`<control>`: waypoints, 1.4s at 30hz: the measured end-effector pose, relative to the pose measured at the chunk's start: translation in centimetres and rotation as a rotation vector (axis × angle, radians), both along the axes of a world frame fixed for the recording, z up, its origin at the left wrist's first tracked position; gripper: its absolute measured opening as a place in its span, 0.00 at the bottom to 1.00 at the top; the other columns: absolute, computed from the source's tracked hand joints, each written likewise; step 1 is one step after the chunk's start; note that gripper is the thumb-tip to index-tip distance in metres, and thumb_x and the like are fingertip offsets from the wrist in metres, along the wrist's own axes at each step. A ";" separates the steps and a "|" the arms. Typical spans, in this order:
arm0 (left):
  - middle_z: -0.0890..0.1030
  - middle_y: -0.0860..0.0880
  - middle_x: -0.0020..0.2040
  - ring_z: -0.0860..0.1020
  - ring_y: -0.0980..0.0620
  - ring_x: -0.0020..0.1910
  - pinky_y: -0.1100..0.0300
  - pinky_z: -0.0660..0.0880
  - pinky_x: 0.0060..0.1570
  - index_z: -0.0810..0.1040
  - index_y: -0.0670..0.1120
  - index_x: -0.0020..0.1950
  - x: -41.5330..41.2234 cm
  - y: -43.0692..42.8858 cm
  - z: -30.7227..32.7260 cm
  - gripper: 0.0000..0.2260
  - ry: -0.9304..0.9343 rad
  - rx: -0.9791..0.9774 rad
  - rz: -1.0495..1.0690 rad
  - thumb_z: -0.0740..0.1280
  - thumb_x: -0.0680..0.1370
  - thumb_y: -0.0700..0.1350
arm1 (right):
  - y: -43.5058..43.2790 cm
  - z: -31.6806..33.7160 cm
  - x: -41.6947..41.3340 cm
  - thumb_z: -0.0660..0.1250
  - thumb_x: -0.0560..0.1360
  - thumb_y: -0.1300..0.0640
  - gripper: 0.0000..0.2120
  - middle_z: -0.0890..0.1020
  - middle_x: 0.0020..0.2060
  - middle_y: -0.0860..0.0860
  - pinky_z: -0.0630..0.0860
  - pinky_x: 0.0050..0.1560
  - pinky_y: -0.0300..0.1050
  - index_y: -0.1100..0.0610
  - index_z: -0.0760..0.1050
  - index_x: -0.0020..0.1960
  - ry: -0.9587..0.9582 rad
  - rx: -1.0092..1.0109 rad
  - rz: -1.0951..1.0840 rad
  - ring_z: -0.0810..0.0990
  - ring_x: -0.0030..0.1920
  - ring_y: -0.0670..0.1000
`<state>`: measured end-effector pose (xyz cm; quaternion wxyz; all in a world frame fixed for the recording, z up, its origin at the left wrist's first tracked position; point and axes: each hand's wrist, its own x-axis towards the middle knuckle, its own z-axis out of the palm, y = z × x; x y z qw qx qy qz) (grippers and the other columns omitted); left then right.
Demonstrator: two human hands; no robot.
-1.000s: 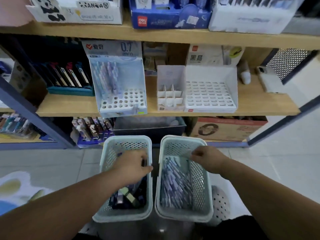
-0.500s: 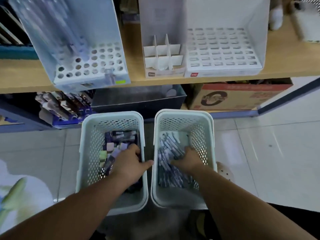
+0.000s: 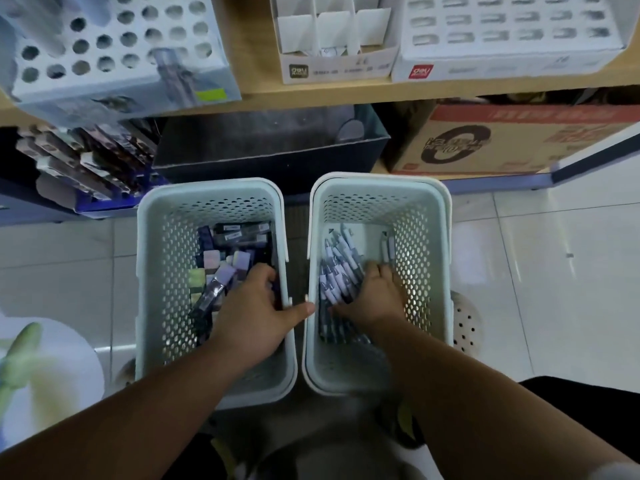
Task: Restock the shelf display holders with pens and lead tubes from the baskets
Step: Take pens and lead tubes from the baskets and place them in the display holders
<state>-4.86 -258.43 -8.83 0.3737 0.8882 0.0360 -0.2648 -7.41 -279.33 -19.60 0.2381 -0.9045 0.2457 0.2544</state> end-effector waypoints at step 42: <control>0.78 0.72 0.33 0.78 0.69 0.30 0.75 0.68 0.26 0.71 0.53 0.54 0.2 0.3 -0.9 0.21 0.067 -0.080 -0.019 0.78 0.70 0.56 | 0.3 1.8 0.9 0.84 0.60 0.64 0.26 0.87 0.44 0.51 0.84 0.40 0.44 0.53 0.78 0.54 0.092 0.791 -0.401 0.87 0.42 0.48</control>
